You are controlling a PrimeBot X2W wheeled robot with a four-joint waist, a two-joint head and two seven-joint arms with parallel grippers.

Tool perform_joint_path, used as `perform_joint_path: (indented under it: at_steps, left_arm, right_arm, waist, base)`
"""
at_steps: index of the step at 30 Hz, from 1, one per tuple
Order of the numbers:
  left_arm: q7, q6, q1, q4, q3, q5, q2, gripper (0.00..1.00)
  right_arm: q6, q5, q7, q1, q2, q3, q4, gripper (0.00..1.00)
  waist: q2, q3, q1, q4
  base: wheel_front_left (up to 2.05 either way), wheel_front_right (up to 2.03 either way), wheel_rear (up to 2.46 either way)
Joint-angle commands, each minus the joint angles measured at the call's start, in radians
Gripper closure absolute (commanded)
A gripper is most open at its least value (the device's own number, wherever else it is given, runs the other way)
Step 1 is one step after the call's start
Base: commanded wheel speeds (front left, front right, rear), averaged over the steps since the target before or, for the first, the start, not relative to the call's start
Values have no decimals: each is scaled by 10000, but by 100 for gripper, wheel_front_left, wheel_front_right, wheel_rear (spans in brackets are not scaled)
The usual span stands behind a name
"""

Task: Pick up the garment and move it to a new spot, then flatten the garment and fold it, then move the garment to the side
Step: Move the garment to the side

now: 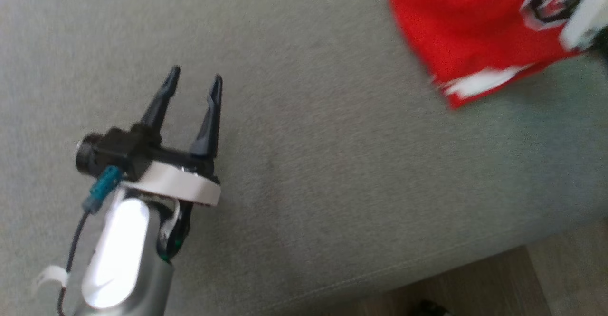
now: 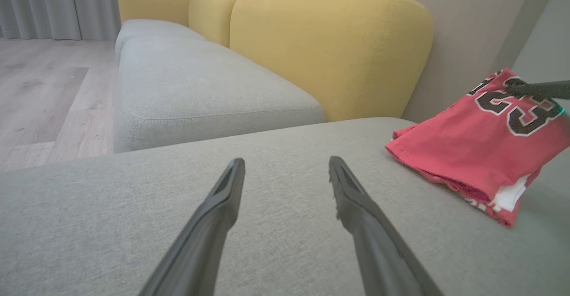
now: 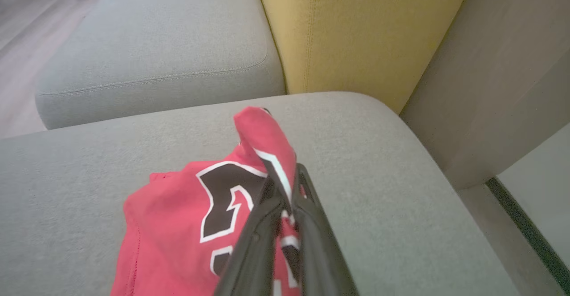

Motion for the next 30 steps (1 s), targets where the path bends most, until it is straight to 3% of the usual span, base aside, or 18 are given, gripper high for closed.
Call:
perform_joint_path:
  at_steps: [1,9,19,20,21,22,30]
  left_arm:
    - [-103,15,-355,-356,247,86,176,0]
    - [-110,70,-652,-355,263,79,252,0]
    - [-116,113,-728,-238,241,8,255,0]
    - [-117,116,-725,-226,238,2,255,0]
    - [-117,118,-716,-211,233,-4,256,0]
    - [-118,121,-707,-195,229,-9,257,0]
    - [-119,183,-546,-124,280,-121,182,0]
  right_arm:
    - [-7,-88,11,-212,-281,70,-131,100]
    - [-7,-421,58,-1266,-1084,28,699,100]
    - [-7,-1065,-176,-1838,-1020,-378,2093,100]
    - [-7,-1079,-198,-1860,-990,-421,2189,85]
    - [-7,-1076,-208,-1863,-940,-460,2273,28]
    - [-7,-1078,-219,-1862,-893,-485,2339,0]
    - [-7,-1338,-876,-1731,-754,-390,2289,0]
  waist:
    - [0,715,-3,481]
    - [0,1145,-3,610]
    - [0,1014,-3,589]
    - [0,995,-3,598]
    - [0,970,-3,606]
    - [0,942,-3,616]
    - [0,403,-3,741]
  base:
    - [0,0,0]
    - [0,0,0]
    - [0,0,0]
    - [0,0,0]
    - [0,0,0]
    - [0,0,0]
    - [0,0,0]
